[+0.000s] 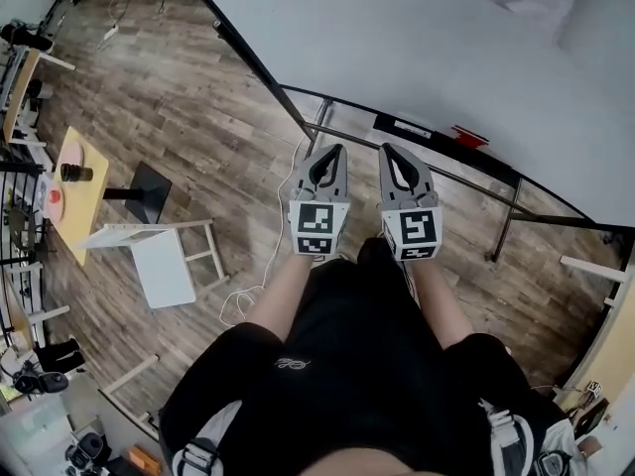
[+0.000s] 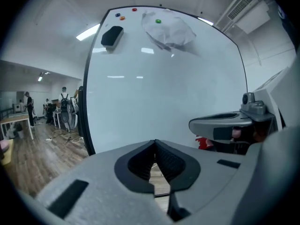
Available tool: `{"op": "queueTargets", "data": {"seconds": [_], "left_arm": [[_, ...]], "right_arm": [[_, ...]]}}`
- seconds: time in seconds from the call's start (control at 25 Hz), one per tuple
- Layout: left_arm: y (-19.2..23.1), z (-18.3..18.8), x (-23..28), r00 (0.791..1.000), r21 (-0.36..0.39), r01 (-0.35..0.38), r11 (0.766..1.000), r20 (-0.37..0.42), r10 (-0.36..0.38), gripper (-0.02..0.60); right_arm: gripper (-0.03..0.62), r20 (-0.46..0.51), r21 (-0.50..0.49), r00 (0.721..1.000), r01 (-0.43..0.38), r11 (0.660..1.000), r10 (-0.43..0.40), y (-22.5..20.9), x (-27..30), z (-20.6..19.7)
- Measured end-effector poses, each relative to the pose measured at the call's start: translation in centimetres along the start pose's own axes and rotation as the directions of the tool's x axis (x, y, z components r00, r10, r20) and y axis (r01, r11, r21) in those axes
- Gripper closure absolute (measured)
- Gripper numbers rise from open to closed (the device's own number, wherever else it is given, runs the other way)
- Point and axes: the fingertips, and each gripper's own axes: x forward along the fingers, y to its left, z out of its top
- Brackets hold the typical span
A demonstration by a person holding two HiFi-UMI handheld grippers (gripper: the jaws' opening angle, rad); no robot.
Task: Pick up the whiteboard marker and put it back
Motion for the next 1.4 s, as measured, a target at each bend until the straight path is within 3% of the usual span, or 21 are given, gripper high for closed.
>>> {"op": "queueTargets", "data": {"seconds": [0.32,0.52,0.76,1.08,1.28,1.4], "left_arm": [[-2.0,1.7,-3.3,0.994,-0.002,0.07,0.998,0.081,-0.07,0.575],[-5.1,2.7,-5.9,0.977,0.016,0.159,0.987,0.144,-0.16,0.575],[-8.3,2.2,-8.8,0.949,-0.086,0.26,0.962,0.206,-0.238,0.575],[-10.6,3.6,-11.6,0.951,-0.046,0.22,0.975,0.231,-0.204,0.575],[-12.5,5.8,-12.5,0.952,-0.035,0.144,0.989,0.279,-0.129,0.575],[-15.0,6.5,-13.1,0.947,-0.032,0.144,0.989,0.294,-0.129,0.575]], "right_arm": [[0.591,0.03,-0.021,0.995,0.095,0.995,-0.095,0.9,-3.9,1.7],[0.591,0.056,-0.065,0.982,0.186,0.98,-0.183,1.1,-9.2,3.1],[0.591,0.042,-0.109,0.969,0.248,0.963,-0.245,1.7,-13.8,3.4],[0.591,0.085,-0.091,0.975,0.213,0.973,-0.206,2.0,-17.3,4.3],[0.591,0.148,-0.127,0.973,0.197,0.972,-0.178,-0.1,-20.1,6.5],[0.591,0.169,-0.122,0.966,0.215,0.969,-0.193,-2.2,-22.6,7.1]]}}
